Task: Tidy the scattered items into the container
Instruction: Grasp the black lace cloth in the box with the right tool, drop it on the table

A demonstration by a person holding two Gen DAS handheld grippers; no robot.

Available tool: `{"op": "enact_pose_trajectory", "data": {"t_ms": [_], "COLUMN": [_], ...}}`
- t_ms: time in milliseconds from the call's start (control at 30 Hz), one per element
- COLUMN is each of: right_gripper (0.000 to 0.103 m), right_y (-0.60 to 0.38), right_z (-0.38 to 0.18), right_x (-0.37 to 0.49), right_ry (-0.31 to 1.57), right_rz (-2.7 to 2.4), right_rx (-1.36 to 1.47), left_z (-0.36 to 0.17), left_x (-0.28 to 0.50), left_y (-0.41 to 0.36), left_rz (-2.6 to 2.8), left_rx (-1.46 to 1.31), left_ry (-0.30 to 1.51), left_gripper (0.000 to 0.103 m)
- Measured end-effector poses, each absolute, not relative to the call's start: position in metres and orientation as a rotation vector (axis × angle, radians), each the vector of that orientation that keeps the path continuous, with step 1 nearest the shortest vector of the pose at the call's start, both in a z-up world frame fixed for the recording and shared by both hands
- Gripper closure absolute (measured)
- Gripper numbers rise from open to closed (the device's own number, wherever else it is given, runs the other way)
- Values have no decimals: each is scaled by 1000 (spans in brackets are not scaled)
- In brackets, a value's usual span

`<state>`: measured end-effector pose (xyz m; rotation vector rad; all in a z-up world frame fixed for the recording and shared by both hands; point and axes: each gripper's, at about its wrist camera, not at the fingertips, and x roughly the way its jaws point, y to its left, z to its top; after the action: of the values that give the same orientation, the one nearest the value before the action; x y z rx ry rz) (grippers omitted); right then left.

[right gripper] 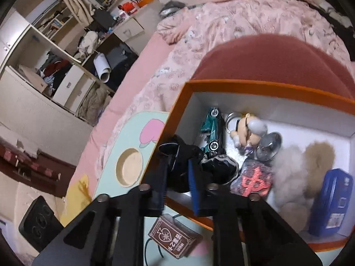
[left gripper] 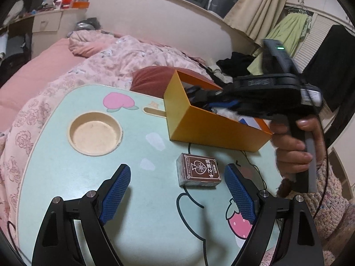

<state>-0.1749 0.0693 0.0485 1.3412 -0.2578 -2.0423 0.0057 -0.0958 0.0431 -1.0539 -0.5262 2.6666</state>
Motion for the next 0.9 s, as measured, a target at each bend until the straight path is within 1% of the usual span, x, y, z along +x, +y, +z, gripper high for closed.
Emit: {"op": "enact_pose_trajectory", "data": {"t_ms": [67, 200, 267, 333, 433, 567, 600, 667, 733, 800, 867, 900], "right_gripper": [89, 89, 89, 89, 89, 88, 87, 83, 66, 37, 26, 23], "right_y": [84, 138, 157, 171, 169, 157, 155, 156, 159, 162, 167, 169], "right_z": [68, 128, 144, 150, 133, 77, 60, 44, 42, 47, 55, 59], "right_x": [-168, -135, -119, -99, -78, -68, -66, -66, -64, -62, -54, -47], "right_ry": [-281, -372, -384, -355, -280, -240, -237, -262, -305, -350, -354, -341], "right_rz": [-2095, -2180, -2188, -2211, -2244, -2199, -2196, -2199, -2209, -2221, -2275, -2310], "right_rx": [1253, 1014, 959, 951, 1035, 1238, 1295, 1322, 1310, 1283, 1227, 1198], "left_z": [45, 48, 49, 51, 56, 67, 73, 82, 90, 100, 108, 114], "left_x": [4, 1, -2, -6, -13, -23, -27, -35, -44, -58, -72, -82], "left_y": [-97, -100, -101, -101, -99, -92, -88, -81, -73, -64, -54, -45], "left_rz": [2668, 2670, 2671, 2670, 2662, 2643, 2638, 2625, 2604, 2577, 2551, 2536], "left_rx": [-1052, -1048, -1052, -1060, -1066, -1057, -1052, -1043, -1039, -1053, -1070, -1075], "left_ry": [-526, -533, -531, -524, -514, -477, -454, -408, -376, -345, -324, -306], "left_gripper": [17, 17, 17, 17, 17, 17, 17, 17, 17, 17, 17, 17]}}
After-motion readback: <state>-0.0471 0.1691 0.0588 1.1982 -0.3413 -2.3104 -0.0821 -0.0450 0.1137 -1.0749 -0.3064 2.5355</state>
